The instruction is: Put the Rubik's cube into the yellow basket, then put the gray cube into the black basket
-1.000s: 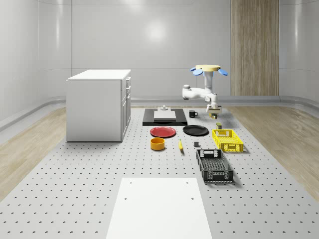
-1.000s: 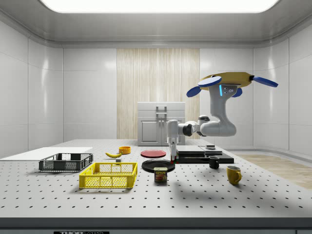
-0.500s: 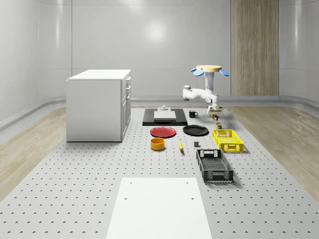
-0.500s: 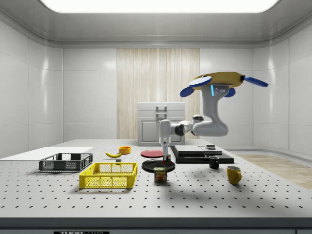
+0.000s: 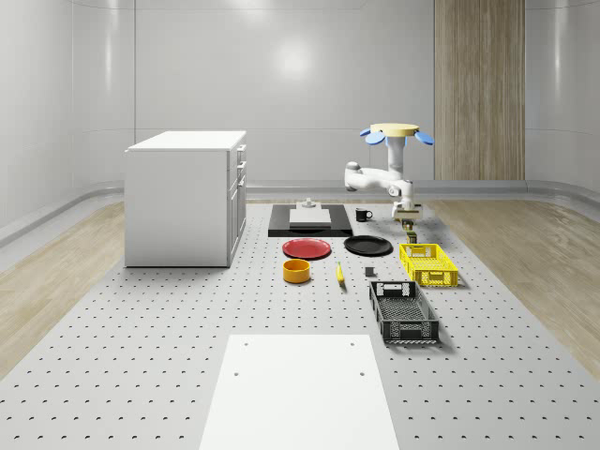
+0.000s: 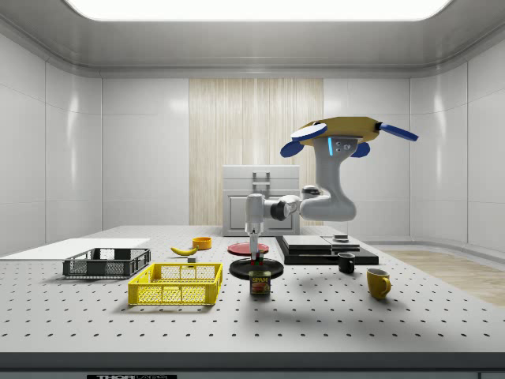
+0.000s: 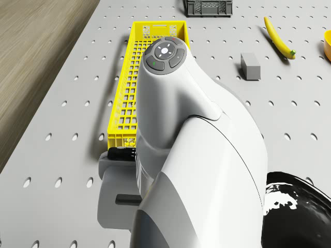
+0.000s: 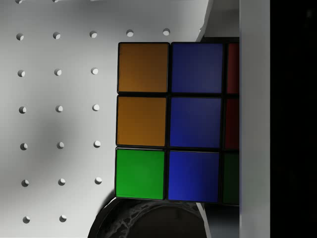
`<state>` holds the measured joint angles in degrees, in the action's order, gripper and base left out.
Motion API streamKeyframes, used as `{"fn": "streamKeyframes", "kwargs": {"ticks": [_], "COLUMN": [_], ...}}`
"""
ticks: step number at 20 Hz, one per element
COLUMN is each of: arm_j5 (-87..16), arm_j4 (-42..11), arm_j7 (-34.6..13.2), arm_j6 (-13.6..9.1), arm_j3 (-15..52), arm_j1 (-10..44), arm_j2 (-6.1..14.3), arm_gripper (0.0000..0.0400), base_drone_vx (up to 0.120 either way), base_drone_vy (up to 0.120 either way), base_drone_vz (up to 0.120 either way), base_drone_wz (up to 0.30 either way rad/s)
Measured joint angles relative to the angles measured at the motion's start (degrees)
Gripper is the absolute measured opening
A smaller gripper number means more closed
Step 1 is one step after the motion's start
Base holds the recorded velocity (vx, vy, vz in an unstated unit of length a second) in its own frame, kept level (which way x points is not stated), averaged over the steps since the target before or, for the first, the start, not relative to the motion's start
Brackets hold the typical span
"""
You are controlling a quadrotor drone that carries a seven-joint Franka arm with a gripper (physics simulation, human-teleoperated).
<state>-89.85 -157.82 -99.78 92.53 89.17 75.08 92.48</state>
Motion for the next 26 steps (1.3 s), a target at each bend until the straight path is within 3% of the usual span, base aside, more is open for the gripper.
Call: {"fn": "streamKeyframes", "kwargs": {"ticks": [26], "arm_j5": [0.2], "arm_j4": [0.0], "arm_j7": [0.0], "arm_j6": [0.5], "arm_j3": [0.0], "arm_j1": [0.0], "arm_j2": [0.5], "arm_gripper": [0.0285], "base_drone_vx": [0.12], "base_drone_vy": [0.0], "base_drone_vz": [0.0], "base_drone_wz": [0.0]}}
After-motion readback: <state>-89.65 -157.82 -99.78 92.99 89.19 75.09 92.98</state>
